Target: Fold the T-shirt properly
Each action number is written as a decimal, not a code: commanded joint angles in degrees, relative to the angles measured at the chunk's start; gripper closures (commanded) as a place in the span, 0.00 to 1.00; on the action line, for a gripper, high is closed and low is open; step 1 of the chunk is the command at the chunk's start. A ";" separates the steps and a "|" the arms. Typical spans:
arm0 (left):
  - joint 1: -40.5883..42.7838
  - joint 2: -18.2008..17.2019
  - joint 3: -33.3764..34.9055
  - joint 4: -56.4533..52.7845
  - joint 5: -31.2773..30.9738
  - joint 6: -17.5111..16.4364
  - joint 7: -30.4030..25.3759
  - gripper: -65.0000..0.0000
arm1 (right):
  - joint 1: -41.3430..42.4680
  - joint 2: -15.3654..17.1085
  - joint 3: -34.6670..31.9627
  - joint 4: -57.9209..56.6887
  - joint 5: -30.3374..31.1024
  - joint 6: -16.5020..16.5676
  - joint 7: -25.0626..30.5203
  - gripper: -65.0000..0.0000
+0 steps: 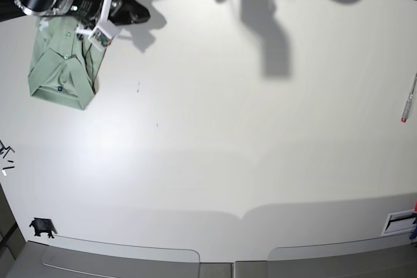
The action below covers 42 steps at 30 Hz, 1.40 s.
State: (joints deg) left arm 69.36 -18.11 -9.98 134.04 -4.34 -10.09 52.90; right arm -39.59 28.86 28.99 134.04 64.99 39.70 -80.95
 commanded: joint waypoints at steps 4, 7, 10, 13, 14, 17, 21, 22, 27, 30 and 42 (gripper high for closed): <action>5.64 -0.20 -0.17 0.96 -0.26 0.24 2.73 1.00 | -9.60 0.68 0.31 0.85 1.25 0.30 0.95 1.00; 5.64 -0.57 -0.15 -0.20 -0.42 -0.09 2.75 1.00 | -16.98 0.68 0.28 0.83 1.22 0.30 0.95 1.00; 5.64 -3.02 -0.09 -9.07 -5.40 -2.73 0.22 1.00 | -22.34 0.48 -0.07 -0.35 1.22 0.30 0.95 1.00; 5.64 -5.31 -0.04 -21.68 -10.88 -7.67 -8.33 1.00 | -23.96 0.50 -2.08 -6.16 -1.75 0.30 0.95 1.00; 5.64 -5.68 -0.04 -26.38 -12.28 -9.22 -10.21 1.00 | -23.91 0.52 -3.43 -9.22 -4.26 0.30 2.36 1.00; -0.02 -5.70 -0.04 -40.98 -14.97 -12.92 -13.55 1.00 | -21.81 0.66 -10.14 -20.59 -14.45 0.30 11.52 1.00; -11.28 -5.40 0.02 -59.56 -19.89 -17.40 -18.16 1.00 | -13.68 0.66 -21.90 -41.05 -25.27 0.30 25.07 1.00; -14.12 -5.22 0.22 -63.47 -20.81 -18.60 -19.67 1.00 | -10.67 0.61 -24.92 -46.84 -27.74 0.30 28.28 1.00; -27.10 -3.63 3.19 -79.95 -20.81 -20.20 -35.47 1.00 | 6.03 -1.20 -39.30 -74.73 -37.13 0.30 34.71 1.00; -33.86 -2.78 6.08 -87.41 -20.74 -20.17 -41.22 1.00 | 14.95 -4.55 -44.92 -88.61 -38.05 0.30 37.38 1.00; -44.61 5.33 10.47 -99.08 -12.11 -18.71 -45.42 1.00 | 29.59 -15.96 -49.75 -101.81 -44.00 -19.28 50.75 1.00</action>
State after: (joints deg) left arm 24.40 -12.40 0.56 34.81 -16.19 -28.29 7.73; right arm -9.91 12.62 -20.86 32.01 21.12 19.68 -29.56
